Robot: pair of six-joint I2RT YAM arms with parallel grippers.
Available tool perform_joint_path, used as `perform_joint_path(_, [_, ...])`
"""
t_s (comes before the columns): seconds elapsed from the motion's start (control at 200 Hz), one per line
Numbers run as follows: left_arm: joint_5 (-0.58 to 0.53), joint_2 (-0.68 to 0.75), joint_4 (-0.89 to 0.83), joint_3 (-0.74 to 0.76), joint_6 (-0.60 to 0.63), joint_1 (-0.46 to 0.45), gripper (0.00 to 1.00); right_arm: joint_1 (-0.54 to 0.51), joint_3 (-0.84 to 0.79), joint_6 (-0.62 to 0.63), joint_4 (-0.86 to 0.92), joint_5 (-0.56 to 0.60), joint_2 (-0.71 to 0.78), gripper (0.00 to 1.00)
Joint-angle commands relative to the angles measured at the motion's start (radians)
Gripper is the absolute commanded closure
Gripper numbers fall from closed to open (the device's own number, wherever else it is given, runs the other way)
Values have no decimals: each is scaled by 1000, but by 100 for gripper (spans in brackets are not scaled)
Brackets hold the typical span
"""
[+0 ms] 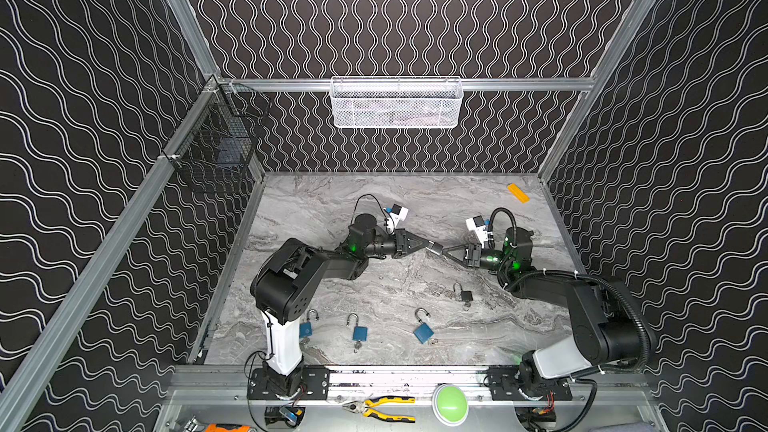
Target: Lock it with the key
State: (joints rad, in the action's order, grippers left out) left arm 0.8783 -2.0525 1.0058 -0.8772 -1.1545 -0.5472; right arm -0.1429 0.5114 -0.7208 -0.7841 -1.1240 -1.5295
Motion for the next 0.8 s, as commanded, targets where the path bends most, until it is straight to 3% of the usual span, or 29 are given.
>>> perform_joint_path(0.0, [-33, -12, 161, 10, -65, 23, 100, 3, 7, 15, 27, -13, -13, 100])
perform_joint_path(0.175, [-26, -36, 245, 18, -125, 38, 100, 5, 3, 12, 14, -19, -22, 100])
perform_joint_path(0.39, [1, -40, 180, 10, -93, 54, 100, 44, 12, 57, 128, 24, 25, 100])
perform_joint_path(0.631, [54, -63, -126, -106, 48, 52, 100, 155, 66, 73, 311, 85, 116, 100])
perform_joint_path(0.791, [69, -87, -542, -305, 297, 44, 100, 218, 141, 96, 464, 111, 126, 100])
